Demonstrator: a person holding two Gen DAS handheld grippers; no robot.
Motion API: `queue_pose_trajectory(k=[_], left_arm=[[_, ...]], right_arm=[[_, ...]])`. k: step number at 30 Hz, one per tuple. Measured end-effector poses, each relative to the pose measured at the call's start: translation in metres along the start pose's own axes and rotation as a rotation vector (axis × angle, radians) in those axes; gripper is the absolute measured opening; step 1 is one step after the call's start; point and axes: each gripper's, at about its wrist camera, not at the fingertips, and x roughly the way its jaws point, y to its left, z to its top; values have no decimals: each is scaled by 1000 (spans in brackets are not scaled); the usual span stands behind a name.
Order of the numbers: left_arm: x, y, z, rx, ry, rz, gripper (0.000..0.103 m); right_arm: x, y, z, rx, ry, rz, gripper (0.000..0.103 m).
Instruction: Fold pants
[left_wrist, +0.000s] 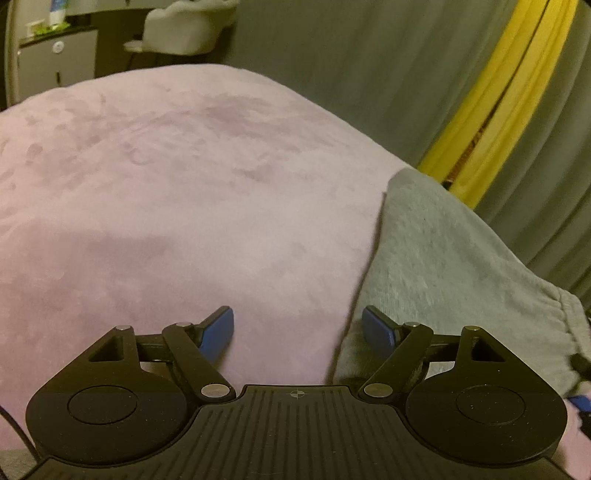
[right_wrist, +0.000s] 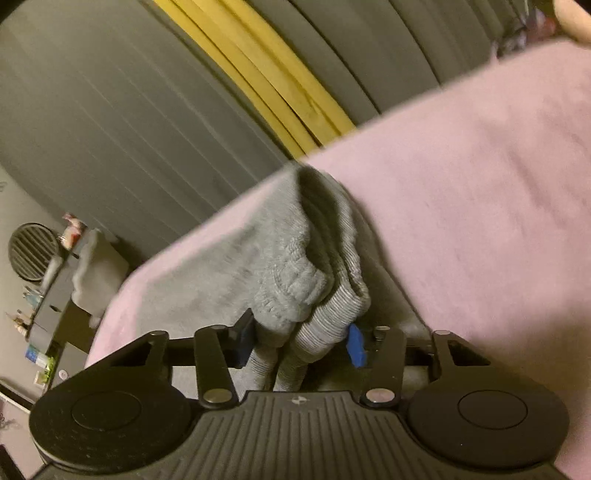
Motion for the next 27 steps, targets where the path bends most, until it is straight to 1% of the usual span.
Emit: queue_pose_trajectory(k=[2, 4, 5, 6, 7, 8, 9, 10, 11, 14, 15, 16, 17, 18, 19, 21, 22, 23, 24, 25, 27], left_arm=[[-2, 2, 1, -10, -10, -3, 82], [-2, 2, 2, -11, -15, -4, 82], [0, 2, 2, -6, -13, 0, 82], [1, 1, 2, 2, -8, 3, 82], [3, 0, 1, 11, -3, 8, 82], [4, -1, 1, 21, -2, 15, 82], [4, -3, 0, 34, -5, 25, 82], [4, -4, 0, 44, -10, 33, 82], [3, -5, -1, 53, -19, 39, 82], [-4, -11, -2, 80, -74, 42, 82], [-7, -14, -3, 96, -106, 34, 82], [-11, -18, -4, 118, -145, 21, 82], [-14, -25, -5, 143, -184, 4, 84], [-17, -32, -6, 174, -217, -14, 85], [-19, -41, -7, 215, -247, -40, 86], [-20, -58, -11, 289, -298, -83, 88], [-19, -65, -15, 322, -303, -104, 90], [-14, -71, -19, 361, -293, -122, 91], [-7, -76, -23, 402, -274, -121, 91], [3, -81, -29, 454, -248, -93, 90], [25, -89, -38, 568, -184, -8, 92]], right_arm=[[-13, 0, 1, 35, -26, 48, 45], [-20, -6, 0, 51, -33, 46, 45], [-20, -10, -1, 42, -28, 18, 47], [-17, -13, -2, 32, -10, -33, 50], [-9, -15, -4, 17, 28, -98, 56], [0, -18, -5, -9, 76, -166, 66], [2, -17, -5, -24, 79, -196, 69], [-2, -12, -6, -54, 48, -208, 70], [-7, -4, -6, -110, 10, -218, 72], [-22, 30, -13, -356, -164, -310, 74], [-27, 39, -17, -429, -217, -314, 74], [-29, 46, -22, -486, -261, -296, 72], [-31, 53, -27, -533, -288, -261, 62], [-29, 60, -33, -587, -293, -209, 52], [-25, 67, -37, -626, -281, -175, 38], [-10, 79, -49, -716, -238, -142, 32], [-3, 82, -55, -753, -225, -135, 27], [4, 83, -58, -781, -211, -134, 26], [13, 82, -62, -802, -188, -140, 26], [20, 80, -64, -814, -162, -160, 26], [41, 66, -66, -836, -90, -231, 22]])
